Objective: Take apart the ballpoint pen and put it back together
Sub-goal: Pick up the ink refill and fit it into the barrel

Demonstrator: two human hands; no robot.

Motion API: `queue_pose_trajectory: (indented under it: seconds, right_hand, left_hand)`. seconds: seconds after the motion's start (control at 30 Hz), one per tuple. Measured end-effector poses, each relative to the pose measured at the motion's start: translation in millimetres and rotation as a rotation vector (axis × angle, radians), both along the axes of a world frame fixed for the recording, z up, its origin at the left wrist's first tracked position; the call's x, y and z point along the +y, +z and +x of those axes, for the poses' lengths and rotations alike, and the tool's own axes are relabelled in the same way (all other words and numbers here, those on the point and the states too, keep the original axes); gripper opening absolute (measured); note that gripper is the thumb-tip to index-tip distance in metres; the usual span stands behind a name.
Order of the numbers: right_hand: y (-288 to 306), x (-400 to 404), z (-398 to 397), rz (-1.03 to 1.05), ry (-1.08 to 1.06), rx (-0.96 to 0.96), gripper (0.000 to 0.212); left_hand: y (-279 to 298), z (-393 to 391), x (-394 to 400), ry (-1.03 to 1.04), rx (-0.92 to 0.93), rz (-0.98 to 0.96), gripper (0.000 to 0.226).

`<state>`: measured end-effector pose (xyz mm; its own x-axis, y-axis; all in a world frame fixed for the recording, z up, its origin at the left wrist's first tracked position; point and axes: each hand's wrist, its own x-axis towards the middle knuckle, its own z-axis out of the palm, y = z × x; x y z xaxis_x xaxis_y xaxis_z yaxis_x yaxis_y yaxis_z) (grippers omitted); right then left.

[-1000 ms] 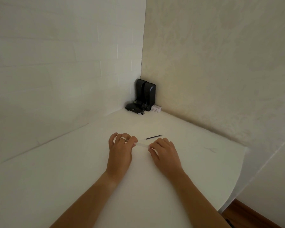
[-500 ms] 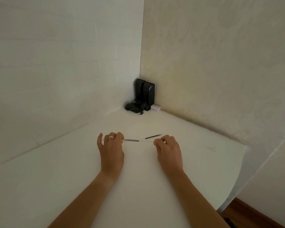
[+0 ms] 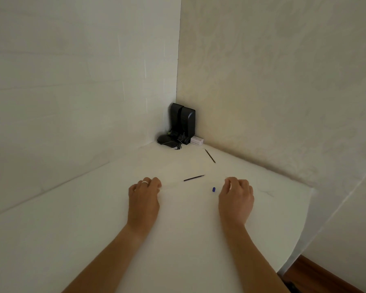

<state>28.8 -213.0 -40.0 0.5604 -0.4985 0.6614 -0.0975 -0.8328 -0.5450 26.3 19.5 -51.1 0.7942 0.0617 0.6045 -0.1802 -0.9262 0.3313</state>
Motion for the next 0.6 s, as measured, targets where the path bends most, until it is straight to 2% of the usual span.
queue_pose_trajectory:
  seconds: [0.07, 0.17, 0.4, 0.6]
  right_hand:
    - [-2.1, -10.2, 2.3, 0.111, -0.056, 0.156, 0.014]
    - [-6.6, -14.0, 5.6, 0.084, -0.105, 0.338, 0.022]
    - [-7.4, -11.9, 8.0, -0.017, -0.110, 0.430, 0.023]
    - [-6.9, -11.9, 6.1, 0.006, -0.090, 0.437, 0.019]
  left_hand:
    - [-0.3, -0.1, -2.8, -0.067, 0.004, 0.012, 0.022]
    - [-1.5, 1.1, -4.0, -0.116, 0.020, 0.006, 0.018]
    - [-0.5, 1.2, -3.7, -0.122, 0.036, -0.019, 0.016]
    - [0.1, 0.0, -3.2, -0.105, 0.038, -0.023, 0.017]
